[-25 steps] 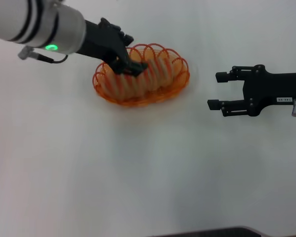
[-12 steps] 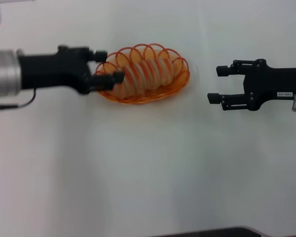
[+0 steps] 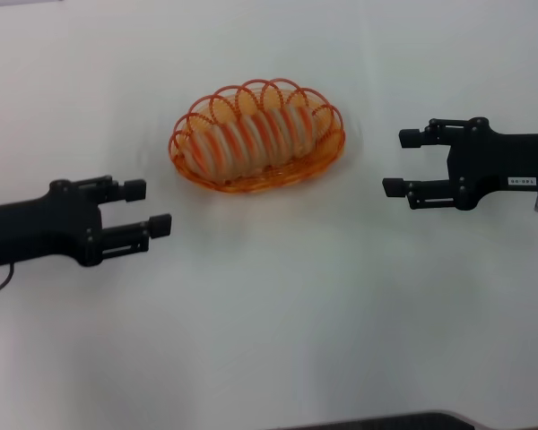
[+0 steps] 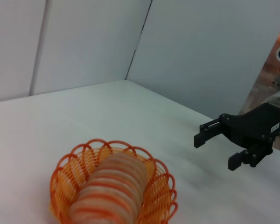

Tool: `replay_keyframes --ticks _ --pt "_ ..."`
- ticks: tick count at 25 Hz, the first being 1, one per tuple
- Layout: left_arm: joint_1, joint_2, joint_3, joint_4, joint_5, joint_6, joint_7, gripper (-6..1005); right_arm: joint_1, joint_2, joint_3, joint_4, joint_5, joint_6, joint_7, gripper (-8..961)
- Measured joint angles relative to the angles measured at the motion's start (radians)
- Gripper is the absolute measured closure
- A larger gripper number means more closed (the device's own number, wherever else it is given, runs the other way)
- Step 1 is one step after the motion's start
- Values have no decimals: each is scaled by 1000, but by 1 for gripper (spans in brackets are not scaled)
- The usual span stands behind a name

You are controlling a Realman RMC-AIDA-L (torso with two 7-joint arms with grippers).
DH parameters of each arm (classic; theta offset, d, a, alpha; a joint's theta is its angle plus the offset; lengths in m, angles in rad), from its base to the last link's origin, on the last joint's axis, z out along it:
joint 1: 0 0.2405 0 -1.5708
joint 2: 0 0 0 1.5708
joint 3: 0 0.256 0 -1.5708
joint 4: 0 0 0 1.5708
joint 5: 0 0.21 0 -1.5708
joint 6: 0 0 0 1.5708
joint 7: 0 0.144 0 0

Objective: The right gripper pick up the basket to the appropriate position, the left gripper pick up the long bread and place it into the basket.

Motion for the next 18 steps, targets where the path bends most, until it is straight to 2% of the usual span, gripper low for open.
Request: replay_keyframes --ticks 3,4,9,18 --pt "14 6 -3 -22 6 2 16 309 -4 1 -1 0 0 4 -1 145" --pt "16 18 -4 -47 15 3 21 308 -4 1 -1 1 0 6 -1 145" --pt "17 36 -2 -91 22 8 26 309 -5 4 0 2 0 21 -2 145" --pt "23 39 -5 -105 56 13 27 313 -6 15 -1 3 0 35 -2 144"
